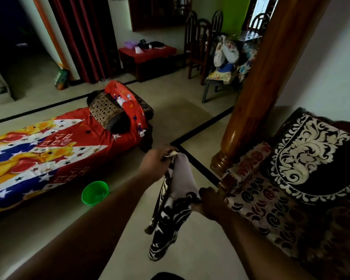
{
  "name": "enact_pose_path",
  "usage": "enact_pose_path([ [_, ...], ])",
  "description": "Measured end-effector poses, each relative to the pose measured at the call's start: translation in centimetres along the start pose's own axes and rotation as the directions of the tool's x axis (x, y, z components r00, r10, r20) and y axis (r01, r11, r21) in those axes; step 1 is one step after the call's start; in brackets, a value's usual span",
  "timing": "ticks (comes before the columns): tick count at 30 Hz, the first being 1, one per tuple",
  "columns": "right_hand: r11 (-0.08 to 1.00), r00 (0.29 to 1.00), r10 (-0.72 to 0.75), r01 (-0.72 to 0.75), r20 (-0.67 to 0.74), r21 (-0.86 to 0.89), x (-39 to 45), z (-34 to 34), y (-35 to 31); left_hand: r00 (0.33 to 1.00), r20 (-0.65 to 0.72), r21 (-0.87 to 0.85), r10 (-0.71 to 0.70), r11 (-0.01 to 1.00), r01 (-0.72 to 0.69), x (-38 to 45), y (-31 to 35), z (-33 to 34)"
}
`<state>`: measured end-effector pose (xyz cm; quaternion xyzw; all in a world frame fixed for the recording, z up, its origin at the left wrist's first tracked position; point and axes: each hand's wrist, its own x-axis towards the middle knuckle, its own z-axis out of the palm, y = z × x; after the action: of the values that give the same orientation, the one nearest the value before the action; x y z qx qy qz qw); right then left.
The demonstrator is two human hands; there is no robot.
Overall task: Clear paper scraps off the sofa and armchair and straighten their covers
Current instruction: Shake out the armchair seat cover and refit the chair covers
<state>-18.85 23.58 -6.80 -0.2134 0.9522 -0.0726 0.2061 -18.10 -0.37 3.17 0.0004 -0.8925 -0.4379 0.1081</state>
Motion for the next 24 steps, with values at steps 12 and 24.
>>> enact_pose_path([
  [12,0.93,0.816,0.226,-0.017,-0.532,0.368,-0.1,-3.7,0.9,0.953,-0.157,0.548,-0.259,0.78,0.302,-3.1,-6.4,-5.4],
  [24,0.977,0.834,0.213,-0.175,-0.509,0.122,0.8,-7.9,2.4,0.977,-0.154,0.609,-0.146,0.765,0.21,-1.9,-3.9,-2.1],
])
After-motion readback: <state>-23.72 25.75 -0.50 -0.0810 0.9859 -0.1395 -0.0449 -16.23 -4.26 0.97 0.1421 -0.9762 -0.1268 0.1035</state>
